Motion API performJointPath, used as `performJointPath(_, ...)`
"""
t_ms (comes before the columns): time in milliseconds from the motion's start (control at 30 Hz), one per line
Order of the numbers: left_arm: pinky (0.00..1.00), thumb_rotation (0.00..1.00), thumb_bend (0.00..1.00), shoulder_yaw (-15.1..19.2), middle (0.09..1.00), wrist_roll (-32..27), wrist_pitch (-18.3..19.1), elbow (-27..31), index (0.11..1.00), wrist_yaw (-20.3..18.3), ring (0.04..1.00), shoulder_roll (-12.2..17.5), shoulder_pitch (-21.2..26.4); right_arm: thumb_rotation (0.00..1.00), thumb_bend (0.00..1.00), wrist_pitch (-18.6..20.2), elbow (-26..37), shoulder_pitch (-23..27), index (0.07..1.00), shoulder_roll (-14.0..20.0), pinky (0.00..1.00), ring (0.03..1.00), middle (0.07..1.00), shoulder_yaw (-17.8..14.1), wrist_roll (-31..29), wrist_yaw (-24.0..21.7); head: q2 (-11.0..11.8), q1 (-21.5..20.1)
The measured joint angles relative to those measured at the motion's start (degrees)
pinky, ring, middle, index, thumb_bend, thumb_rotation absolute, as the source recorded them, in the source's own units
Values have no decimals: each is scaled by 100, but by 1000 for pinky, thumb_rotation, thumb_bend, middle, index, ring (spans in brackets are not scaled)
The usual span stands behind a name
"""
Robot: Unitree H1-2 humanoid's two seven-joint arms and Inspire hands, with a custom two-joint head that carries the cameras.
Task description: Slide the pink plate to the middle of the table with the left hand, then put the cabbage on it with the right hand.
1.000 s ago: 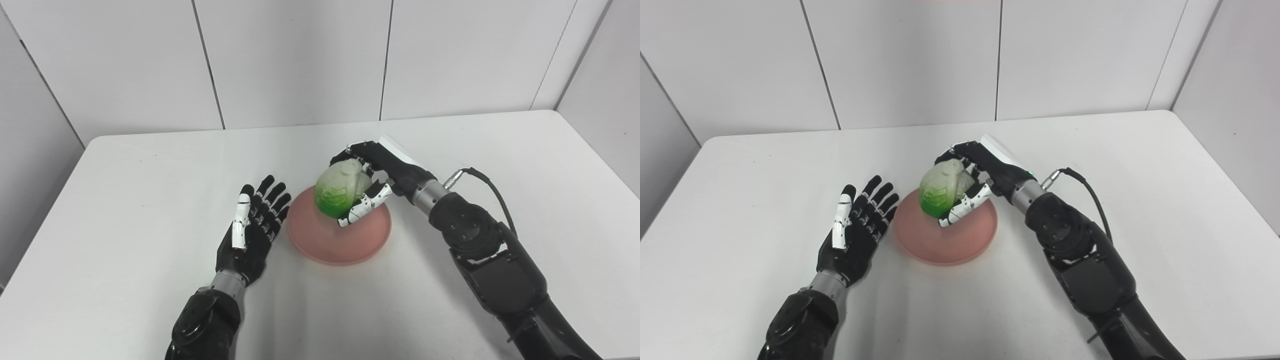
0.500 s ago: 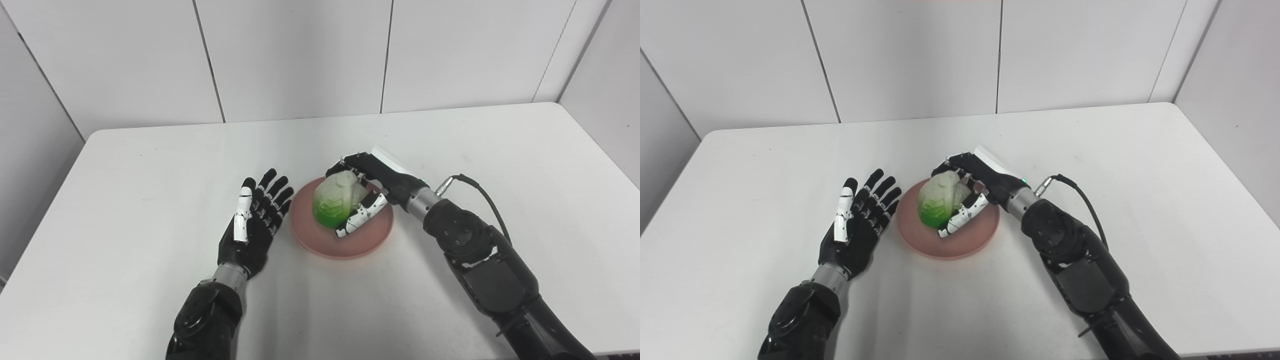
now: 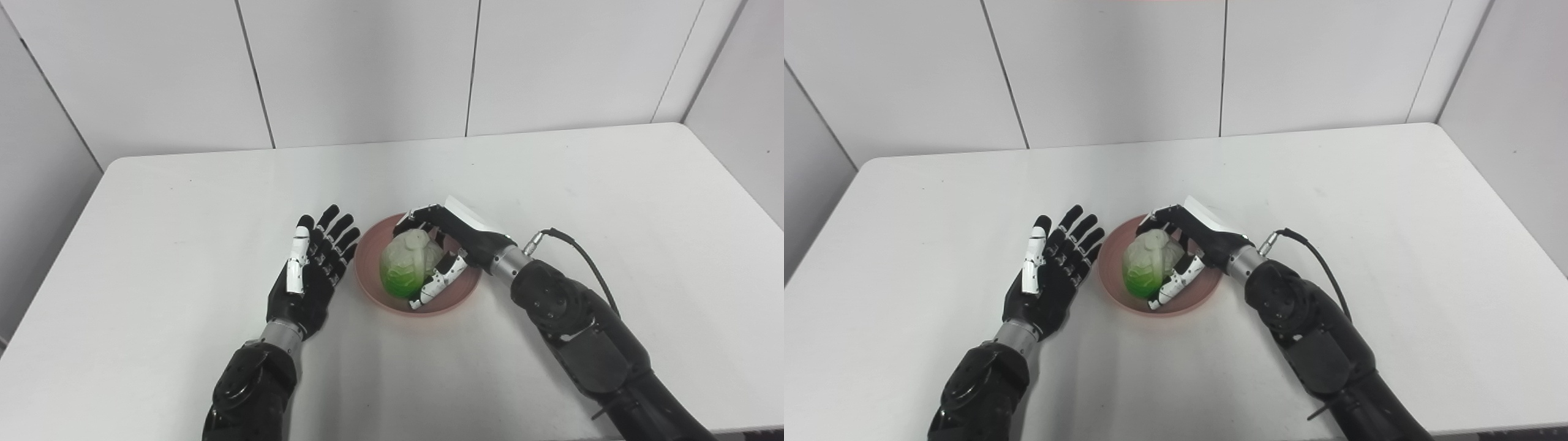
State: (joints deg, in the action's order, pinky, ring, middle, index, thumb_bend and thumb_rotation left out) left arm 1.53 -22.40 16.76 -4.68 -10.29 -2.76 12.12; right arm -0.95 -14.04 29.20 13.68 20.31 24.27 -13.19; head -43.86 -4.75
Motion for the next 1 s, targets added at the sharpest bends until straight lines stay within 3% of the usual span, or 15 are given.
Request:
performJointPath(100,948,982,510,1,937,0,0,-2,933,7,933,-1,0,0,525,-187,-68,-5,523,2,374,412,442,15,66,77,18,9)
performJointPath(467,946,978,539,-5,936,3,0,-30,931,5,933,1,18,0,526,-226,-56,-13,525,-1,458,522,471,54,151,155,44,18)
performJointPath(500,947,982,538,-7,936,5,0,-31,932,5,934,2,18,65,524,-226,-41,-15,510,1,473,542,541,59,169,153,44,18)
performJointPath(533,951,986,540,-10,938,7,0,-30,934,5,936,3,18,77,735,-226,-21,-17,641,5,506,579,617,67,185,145,44,18)
performJointPath(633,957,986,543,-21,942,22,0,-26,937,5,941,4,18,182,865,-226,47,-37,745,16,558,632,687,86,190,75,44,18)
performJointPath(667,957,985,543,-21,942,24,0,-26,937,5,941,4,19,186,868,-226,59,-40,748,20,560,634,689,88,189,45,44,18)
performJointPath(833,948,982,537,-20,933,27,0,-16,930,5,940,0,19,434,994,-155,380,-74,891,98,717,797,828,108,251,-281,53,26)
performJointPath(1000,944,990,530,-27,934,51,0,-19,930,3,939,1,19,540,1000,-39,698,-71,954,108,756,834,892,19,201,-551,53,9)
